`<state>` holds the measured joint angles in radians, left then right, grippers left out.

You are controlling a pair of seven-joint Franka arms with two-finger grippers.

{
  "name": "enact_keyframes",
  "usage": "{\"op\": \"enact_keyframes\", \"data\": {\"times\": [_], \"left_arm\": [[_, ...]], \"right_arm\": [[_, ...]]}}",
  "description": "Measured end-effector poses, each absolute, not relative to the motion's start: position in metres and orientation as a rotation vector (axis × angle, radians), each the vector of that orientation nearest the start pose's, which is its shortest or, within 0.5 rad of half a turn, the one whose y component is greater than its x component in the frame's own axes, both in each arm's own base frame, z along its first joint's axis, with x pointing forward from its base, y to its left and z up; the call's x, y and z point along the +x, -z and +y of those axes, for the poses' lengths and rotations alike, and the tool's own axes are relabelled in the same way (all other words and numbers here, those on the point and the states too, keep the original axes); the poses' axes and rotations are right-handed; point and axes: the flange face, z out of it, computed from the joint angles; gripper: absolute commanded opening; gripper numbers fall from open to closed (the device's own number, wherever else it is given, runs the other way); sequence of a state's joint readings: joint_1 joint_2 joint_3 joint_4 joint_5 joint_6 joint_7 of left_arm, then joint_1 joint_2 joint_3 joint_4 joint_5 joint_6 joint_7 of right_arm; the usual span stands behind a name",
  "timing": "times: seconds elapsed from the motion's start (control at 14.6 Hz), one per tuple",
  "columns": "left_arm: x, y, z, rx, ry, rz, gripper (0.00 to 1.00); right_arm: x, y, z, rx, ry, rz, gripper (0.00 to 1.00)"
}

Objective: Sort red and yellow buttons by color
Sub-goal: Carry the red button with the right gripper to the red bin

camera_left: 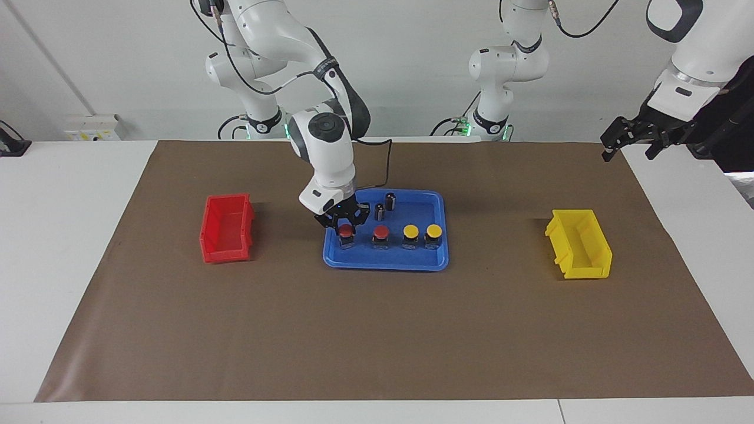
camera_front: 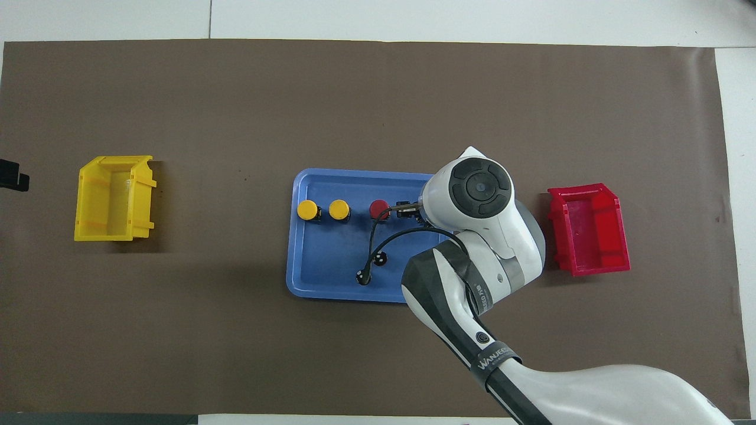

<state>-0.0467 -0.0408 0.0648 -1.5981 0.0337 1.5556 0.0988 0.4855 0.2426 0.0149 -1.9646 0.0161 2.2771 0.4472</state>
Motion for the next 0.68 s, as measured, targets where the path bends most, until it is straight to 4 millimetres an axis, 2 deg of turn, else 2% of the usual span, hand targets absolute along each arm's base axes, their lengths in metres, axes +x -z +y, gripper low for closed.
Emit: {"op": "enact_keyframes", "data": {"times": [0.14, 0.27, 0.34, 0.41, 0.55, 0.68], "left_arm": [[0.54, -0.633, 0.004, -3.107, -0.004, 0.156, 1.0], [0.54, -0.633, -0.012, -3.104, -0.004, 0.2, 1.0], [0.54, -0.633, -0.016, -3.103, -0.005, 0.211, 1.0], [0.539, -0.632, -0.018, -3.103, -0.009, 0.216, 1.0], [0.538, -0.623, -0.02, -3.103, -0.017, 0.225, 1.0], [0.535, -0.604, -0.039, -3.109, 0.031, 0.237, 1.0]], "right_arm": [[0.541, -0.373, 0.289, -3.098, 0.075, -0.051, 0.23], [0.56, -0.414, 0.272, -3.103, 0.068, -0.005, 0.23], [0.568, -0.44, 0.255, -3.103, 0.075, 0.001, 0.23], [0.574, -0.463, 0.23, -3.105, 0.082, -0.006, 0.23], [0.575, -0.495, 0.162, -3.112, 0.075, -0.036, 0.23], [0.56, -0.508, 0.089, -3.117, 0.061, -0.093, 0.23]]}}
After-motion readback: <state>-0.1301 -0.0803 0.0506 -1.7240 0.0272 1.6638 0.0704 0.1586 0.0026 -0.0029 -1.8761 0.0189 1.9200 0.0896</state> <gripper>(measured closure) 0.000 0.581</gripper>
